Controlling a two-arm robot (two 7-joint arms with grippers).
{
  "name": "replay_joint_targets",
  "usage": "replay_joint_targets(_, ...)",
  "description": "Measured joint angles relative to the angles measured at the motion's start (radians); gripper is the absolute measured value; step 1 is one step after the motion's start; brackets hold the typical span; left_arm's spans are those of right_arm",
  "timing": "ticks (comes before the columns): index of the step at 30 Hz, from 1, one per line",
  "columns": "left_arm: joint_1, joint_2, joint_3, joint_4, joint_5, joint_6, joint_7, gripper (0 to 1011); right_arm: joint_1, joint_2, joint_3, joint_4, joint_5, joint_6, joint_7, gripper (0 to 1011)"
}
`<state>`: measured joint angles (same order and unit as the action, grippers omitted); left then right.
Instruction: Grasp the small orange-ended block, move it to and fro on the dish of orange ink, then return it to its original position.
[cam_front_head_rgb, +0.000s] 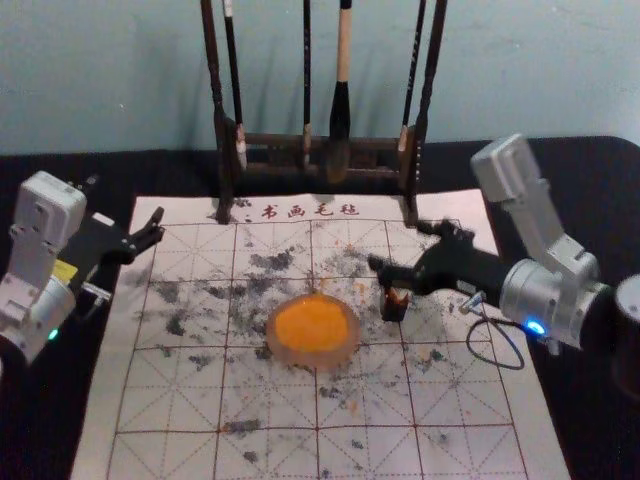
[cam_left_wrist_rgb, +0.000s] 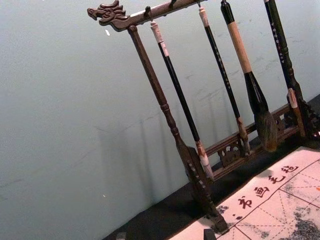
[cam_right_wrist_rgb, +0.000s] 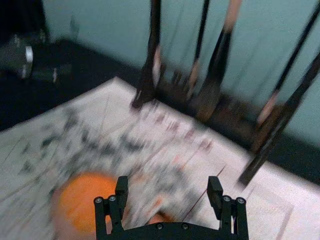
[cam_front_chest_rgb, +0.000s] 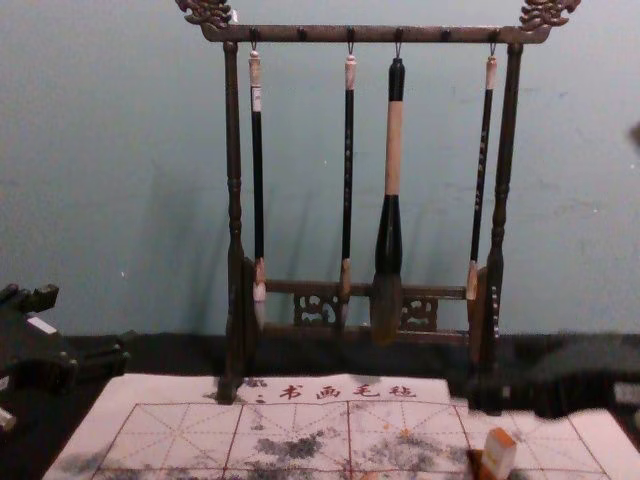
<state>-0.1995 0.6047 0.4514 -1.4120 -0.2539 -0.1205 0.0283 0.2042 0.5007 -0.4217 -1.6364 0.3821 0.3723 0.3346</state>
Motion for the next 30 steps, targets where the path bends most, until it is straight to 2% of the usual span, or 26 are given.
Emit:
replay_joint_targets(1, 0.000, 0.000, 0.000, 0.000, 0.000, 0.000, 0.000, 1001, -0.010, -0.002, 0.006, -0.004, -0.013, -0.040, -0.011, 1000)
replay_joint_targets(2, 0.000, 0.000, 0.000, 0.000, 0.000, 0.000, 0.000, 1001, -0.031, -0.010, 0.020, -0.009, -0.042, -0.125, -0.040, 1000)
replay_joint_targets(4, 0.000, 0.000, 0.000, 0.000, 0.000, 0.000, 0.000, 1001, -0.050, -0.019, 0.036, -0.010, -0.065, -0.193, -0.069, 1002)
replay_joint_targets(5, 0.000, 0.000, 0.000, 0.000, 0.000, 0.000, 0.000, 1001, -0.067, -0.031, 0.050, -0.006, -0.091, -0.251, -0.108, 1002)
replay_joint_targets(7, 0.000, 0.000, 0.000, 0.000, 0.000, 0.000, 0.000, 1001, -0.082, -0.043, 0.063, 0.003, -0.122, -0.299, -0.148, 1002)
replay_joint_targets(8, 0.000, 0.000, 0.000, 0.000, 0.000, 0.000, 0.000, 1001, -0.096, -0.055, 0.074, 0.017, -0.151, -0.334, -0.188, 1002)
replay_joint_targets(11, 0.000, 0.000, 0.000, 0.000, 0.000, 0.000, 0.000, 1001, -0.116, -0.075, 0.092, 0.050, -0.184, -0.369, -0.241, 1002)
replay_joint_targets(14, 0.000, 0.000, 0.000, 0.000, 0.000, 0.000, 0.000, 1001, -0.130, -0.089, 0.102, 0.084, -0.203, -0.376, -0.266, 1002)
replay_joint_targets(20, 0.000, 0.000, 0.000, 0.000, 0.000, 0.000, 0.000, 1001, -0.140, -0.102, 0.105, 0.121, -0.220, -0.361, -0.269, 1002)
replay_joint_targets(30, 0.000, 0.000, 0.000, 0.000, 0.000, 0.000, 0.000, 1001, -0.138, -0.100, 0.105, 0.115, -0.219, -0.362, -0.268, 1002)
